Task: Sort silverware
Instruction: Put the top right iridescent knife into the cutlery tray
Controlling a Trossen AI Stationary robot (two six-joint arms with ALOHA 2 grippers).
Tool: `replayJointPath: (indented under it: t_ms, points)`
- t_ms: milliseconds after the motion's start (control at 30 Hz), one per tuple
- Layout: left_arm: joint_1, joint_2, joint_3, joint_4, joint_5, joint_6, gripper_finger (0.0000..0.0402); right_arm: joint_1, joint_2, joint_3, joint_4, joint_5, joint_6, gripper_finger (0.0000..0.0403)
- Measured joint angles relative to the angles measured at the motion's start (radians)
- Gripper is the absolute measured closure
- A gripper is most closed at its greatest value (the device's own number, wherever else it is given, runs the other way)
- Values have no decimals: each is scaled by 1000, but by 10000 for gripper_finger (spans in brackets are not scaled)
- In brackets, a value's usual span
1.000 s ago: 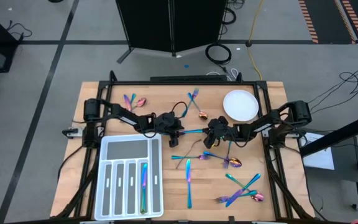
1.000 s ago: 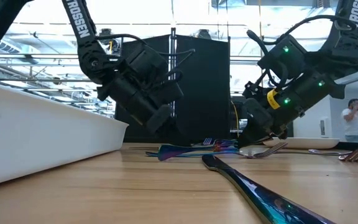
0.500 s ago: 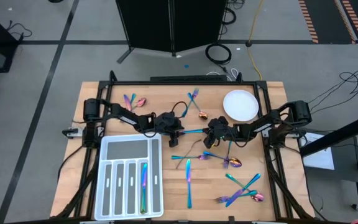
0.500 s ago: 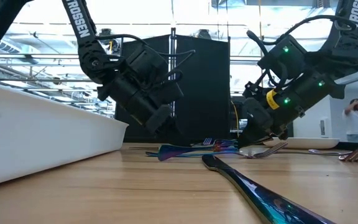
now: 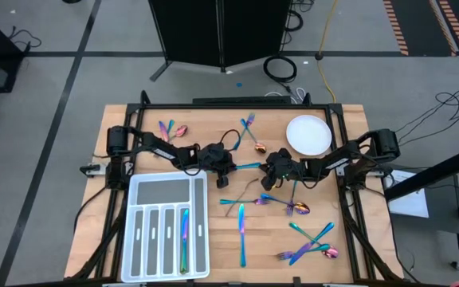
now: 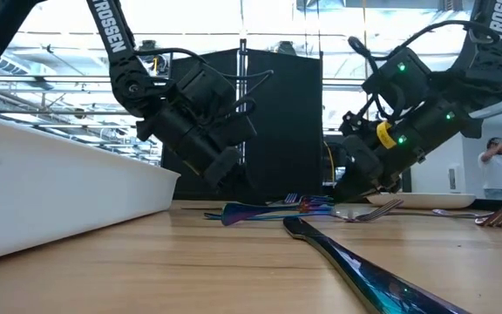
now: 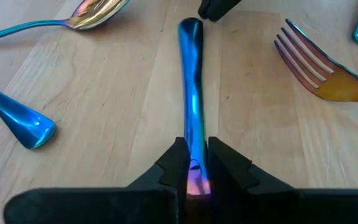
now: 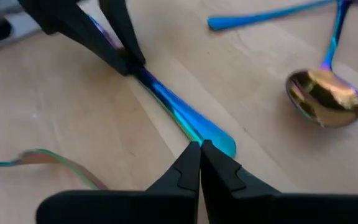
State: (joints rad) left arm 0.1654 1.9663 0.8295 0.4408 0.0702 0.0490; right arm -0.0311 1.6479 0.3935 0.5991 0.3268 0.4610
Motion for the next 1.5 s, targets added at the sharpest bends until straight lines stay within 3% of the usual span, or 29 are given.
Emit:
replayJointPath:
  t_ms: [567, 1033, 1500]
  points:
    - [6, 2, 29, 10, 70, 18, 348, 0, -14, 2, 88, 4, -81, 403]
    - [19, 2, 61, 13, 107, 42, 349, 0, -15, 18, 135, -72, -189, 402]
    - [6, 0, 61, 13, 104, -22, 335, -1, -15, 171, -68, -173, -361, 318]
